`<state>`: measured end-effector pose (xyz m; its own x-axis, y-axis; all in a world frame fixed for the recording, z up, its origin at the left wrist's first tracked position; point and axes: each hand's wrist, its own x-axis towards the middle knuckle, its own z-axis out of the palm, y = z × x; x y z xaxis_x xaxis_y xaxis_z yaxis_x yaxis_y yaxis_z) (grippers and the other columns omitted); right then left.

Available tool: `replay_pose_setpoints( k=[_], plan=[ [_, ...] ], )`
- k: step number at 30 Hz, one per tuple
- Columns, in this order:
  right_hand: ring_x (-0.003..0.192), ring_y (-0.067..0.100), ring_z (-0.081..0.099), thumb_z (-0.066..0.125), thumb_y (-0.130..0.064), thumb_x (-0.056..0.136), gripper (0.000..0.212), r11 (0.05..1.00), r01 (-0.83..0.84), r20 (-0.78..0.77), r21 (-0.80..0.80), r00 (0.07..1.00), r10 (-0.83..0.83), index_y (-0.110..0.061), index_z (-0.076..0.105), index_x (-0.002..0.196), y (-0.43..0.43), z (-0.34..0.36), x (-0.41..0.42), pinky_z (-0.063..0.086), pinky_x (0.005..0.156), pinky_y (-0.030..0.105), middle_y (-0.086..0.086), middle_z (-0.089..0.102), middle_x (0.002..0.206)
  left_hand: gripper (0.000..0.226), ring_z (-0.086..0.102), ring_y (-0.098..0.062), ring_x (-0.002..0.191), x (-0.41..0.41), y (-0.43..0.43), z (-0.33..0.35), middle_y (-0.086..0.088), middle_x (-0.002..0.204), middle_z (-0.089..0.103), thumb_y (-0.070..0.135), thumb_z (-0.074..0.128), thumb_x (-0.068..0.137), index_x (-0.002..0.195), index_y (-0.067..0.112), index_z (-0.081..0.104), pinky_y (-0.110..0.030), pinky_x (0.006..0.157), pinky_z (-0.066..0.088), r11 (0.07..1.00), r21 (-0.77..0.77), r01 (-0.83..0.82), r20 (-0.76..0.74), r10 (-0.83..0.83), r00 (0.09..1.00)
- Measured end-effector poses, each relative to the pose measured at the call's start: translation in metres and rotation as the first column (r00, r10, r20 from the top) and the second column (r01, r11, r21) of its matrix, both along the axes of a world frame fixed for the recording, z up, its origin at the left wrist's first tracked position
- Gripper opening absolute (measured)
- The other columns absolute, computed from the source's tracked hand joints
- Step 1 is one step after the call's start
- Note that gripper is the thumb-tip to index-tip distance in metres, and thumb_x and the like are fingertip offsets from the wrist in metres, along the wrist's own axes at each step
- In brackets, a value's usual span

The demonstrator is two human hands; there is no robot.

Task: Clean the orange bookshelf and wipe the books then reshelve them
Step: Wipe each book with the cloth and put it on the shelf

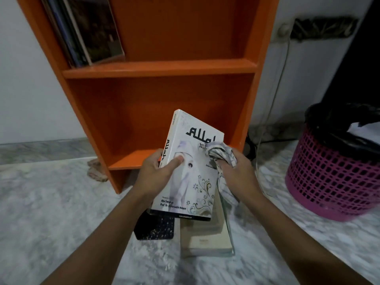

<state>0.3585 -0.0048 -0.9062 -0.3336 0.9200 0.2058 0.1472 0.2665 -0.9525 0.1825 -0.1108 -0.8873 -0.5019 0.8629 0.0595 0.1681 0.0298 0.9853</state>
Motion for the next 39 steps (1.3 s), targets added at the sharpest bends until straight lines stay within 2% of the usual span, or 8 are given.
replay_pose_setpoints(
  k=[2,7,13,18,23,29,33,39],
  plan=[
    [0.093,-0.004,0.062,0.062,-0.018,0.093,0.032,0.998,-0.027,-0.002,0.053,1.0,0.027,-0.046,0.063,0.11,-0.001,0.029,-0.008,0.05,0.08,0.018,-0.022,0.068,0.101,0.02,0.067,0.009,0.084,-0.003,-0.003,0.032,0.016,0.101,0.071,0.032,0.067,0.09,0.109,0.028,0.064,-0.009,0.061,0.05,0.998,0.066,-0.022,-0.052,0.025,0.998],
    [0.093,-0.006,0.064,0.058,-0.01,0.094,0.036,0.975,-0.149,-0.058,0.168,0.985,0.161,-0.037,0.065,0.117,-0.002,0.108,-0.025,0.049,0.075,0.011,-0.022,0.07,0.102,0.017,0.072,-0.007,0.087,-0.015,-0.018,0.115,0.01,0.098,0.074,0.033,0.067,0.09,0.106,0.029,0.065,-0.029,0.071,0.059,0.961,0.24,-0.139,-0.098,0.166,0.981],
    [0.084,-0.002,0.066,0.06,-0.013,0.095,0.028,0.943,-0.155,-0.117,0.296,0.974,0.197,-0.035,0.065,0.111,0.004,0.203,-0.049,0.051,0.069,0.011,-0.023,0.072,0.091,0.018,0.069,-0.002,0.088,-0.03,-0.026,0.206,0.008,0.096,0.071,0.028,0.064,0.093,0.11,0.021,0.062,-0.015,0.064,0.054,0.828,0.51,-0.233,-0.178,0.367,0.913],
    [0.08,-0.003,0.066,0.058,-0.013,0.095,0.027,0.892,-0.188,-0.072,0.412,0.969,0.238,-0.038,0.063,0.105,0.013,0.264,-0.062,0.047,0.066,0.009,-0.018,0.072,0.088,0.022,0.052,-0.001,0.06,-0.05,-0.008,0.252,0.007,0.072,0.051,0.026,0.061,0.095,0.087,0.012,0.046,-0.012,0.049,0.04,0.631,0.689,-0.355,-0.227,0.654,0.721],
    [0.078,0.014,0.068,0.059,-0.016,0.095,0.028,0.858,-0.198,0.052,0.473,0.979,0.198,-0.043,0.063,0.1,0.034,0.301,-0.068,0.054,0.068,0.031,-0.014,0.072,0.086,0.029,0.055,-0.007,0.07,-0.09,0.038,0.254,0.003,0.086,0.056,0.033,0.057,0.096,0.093,0.008,0.043,-0.016,0.056,0.049,0.467,0.768,-0.438,-0.157,0.8,0.579],
    [0.072,0.007,0.067,0.059,-0.016,0.094,0.027,0.854,-0.223,0.113,0.47,0.975,0.193,-0.042,0.065,0.098,0.059,0.323,-0.078,0.05,0.064,0.024,-0.014,0.072,0.083,0.022,0.045,-0.013,0.072,-0.133,0.105,0.243,0.002,0.082,0.045,0.023,0.059,0.094,0.096,0.006,0.046,-0.016,0.056,0.034,0.407,0.698,-0.589,-0.156,0.89,0.429],
    [0.077,0.022,0.068,0.058,-0.016,0.094,0.025,0.859,-0.239,0.105,0.452,0.971,0.215,-0.038,0.066,0.102,0.073,0.319,-0.092,0.054,0.065,0.038,-0.005,0.074,0.086,0.025,0.048,-0.028,0.097,-0.169,0.142,0.229,-0.011,0.1,0.05,0.011,0.061,0.082,0.103,0.003,0.049,-0.05,0.104,0.033,0.4,0.624,-0.671,-0.287,0.916,0.28],
    [0.079,0.016,0.071,0.059,-0.017,0.095,0.023,0.861,-0.27,0.056,0.43,0.961,0.272,-0.038,0.066,0.099,0.089,0.316,-0.11,0.058,0.076,0.039,-0.007,0.074,0.088,0.089,0.012,-0.04,0.143,-0.205,0.16,0.227,-0.028,0.156,0.012,0.013,0.068,0.079,0.148,0.008,0.011,-0.054,0.116,0.006,0.467,0.483,-0.741,-0.628,0.774,0.078]
  ],
)
